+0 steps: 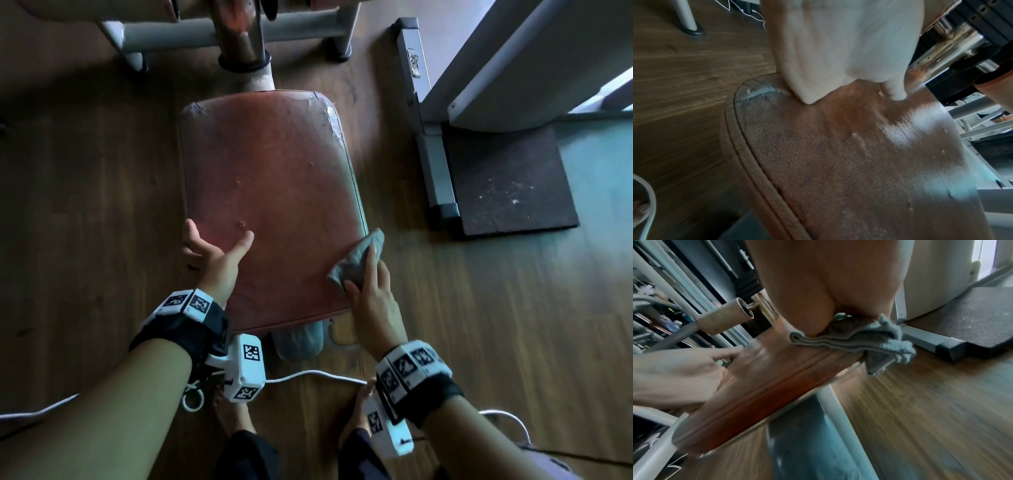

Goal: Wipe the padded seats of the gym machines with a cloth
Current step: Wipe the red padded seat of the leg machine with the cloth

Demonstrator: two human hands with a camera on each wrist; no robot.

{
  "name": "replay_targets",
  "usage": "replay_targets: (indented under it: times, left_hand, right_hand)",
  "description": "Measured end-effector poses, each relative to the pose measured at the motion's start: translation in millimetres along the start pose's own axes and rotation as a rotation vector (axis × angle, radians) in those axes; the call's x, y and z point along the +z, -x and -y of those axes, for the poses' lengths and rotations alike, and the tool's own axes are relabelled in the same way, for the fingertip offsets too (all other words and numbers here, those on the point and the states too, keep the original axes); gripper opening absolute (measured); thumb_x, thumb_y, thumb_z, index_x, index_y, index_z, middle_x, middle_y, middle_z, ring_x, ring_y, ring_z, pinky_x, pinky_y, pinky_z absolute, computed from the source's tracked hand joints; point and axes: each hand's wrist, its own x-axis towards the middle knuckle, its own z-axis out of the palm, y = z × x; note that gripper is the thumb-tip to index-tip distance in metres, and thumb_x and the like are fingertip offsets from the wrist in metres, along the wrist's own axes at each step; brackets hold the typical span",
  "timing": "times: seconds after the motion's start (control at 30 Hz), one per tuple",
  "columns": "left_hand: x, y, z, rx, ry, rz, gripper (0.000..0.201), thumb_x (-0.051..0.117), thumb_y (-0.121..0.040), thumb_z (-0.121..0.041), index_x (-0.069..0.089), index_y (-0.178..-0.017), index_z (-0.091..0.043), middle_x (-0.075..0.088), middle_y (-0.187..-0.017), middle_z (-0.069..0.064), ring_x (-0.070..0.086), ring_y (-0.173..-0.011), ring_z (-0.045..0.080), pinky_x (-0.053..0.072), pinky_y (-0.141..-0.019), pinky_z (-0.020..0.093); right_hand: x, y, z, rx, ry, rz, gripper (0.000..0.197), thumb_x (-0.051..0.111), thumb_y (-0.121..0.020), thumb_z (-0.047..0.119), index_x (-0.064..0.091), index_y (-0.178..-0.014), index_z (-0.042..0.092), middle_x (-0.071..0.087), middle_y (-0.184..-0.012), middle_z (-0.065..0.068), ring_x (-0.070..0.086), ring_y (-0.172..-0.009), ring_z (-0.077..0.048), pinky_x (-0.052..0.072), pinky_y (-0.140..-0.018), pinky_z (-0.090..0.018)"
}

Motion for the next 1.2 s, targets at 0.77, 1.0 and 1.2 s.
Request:
replay_targets:
  times: [0.77,1.0,1.2]
  left_hand:
    - [-59,-13,11,0.113,-0.278,0.355,0.099,0.069,-0.087,-0.031,-0.006,-0.15,-0.039,0.004,-0.16,0.02,0.026,-0.143,0.031,0.027,-0.115,0.044]
    - [-88,-42,4,0.513,-0.537,0.332,0.101,0.084,-0.072,-0.028,0.017,-0.148,-0.025,0.018,-0.152,0.012,0.034,-0.136,0.029,0.03,-0.108,0.034]
    - [-87,-53,5,0.625,-0.585,0.324,0.116,0.086,-0.066,-0.034,0.011,-0.155,-0.024,0.001,-0.163,0.003,0.009,-0.149,0.02,0.015,-0.116,0.03]
  right_hand:
    - [90,36,44,0.393,-0.438,-0.483,0.078,0.052,-0.097,0.015,-0.001,-0.153,0.008,0.005,-0.161,-0.011,0.006,-0.149,-0.022,0.009,-0.119,-0.027]
    - [123,41,73,0.42,-0.524,-0.525,0.076,0.047,-0.099,0.014,-0.007,-0.153,0.008,-0.008,-0.161,-0.01,-0.008,-0.148,-0.018,-0.008,-0.103,0.0]
    - [99,33,53,0.392,-0.559,-0.564,0.085,0.045,-0.085,0.032,-0.001,-0.154,0.014,0.002,-0.162,-0.004,0.003,-0.148,-0.012,0.007,-0.121,-0.031]
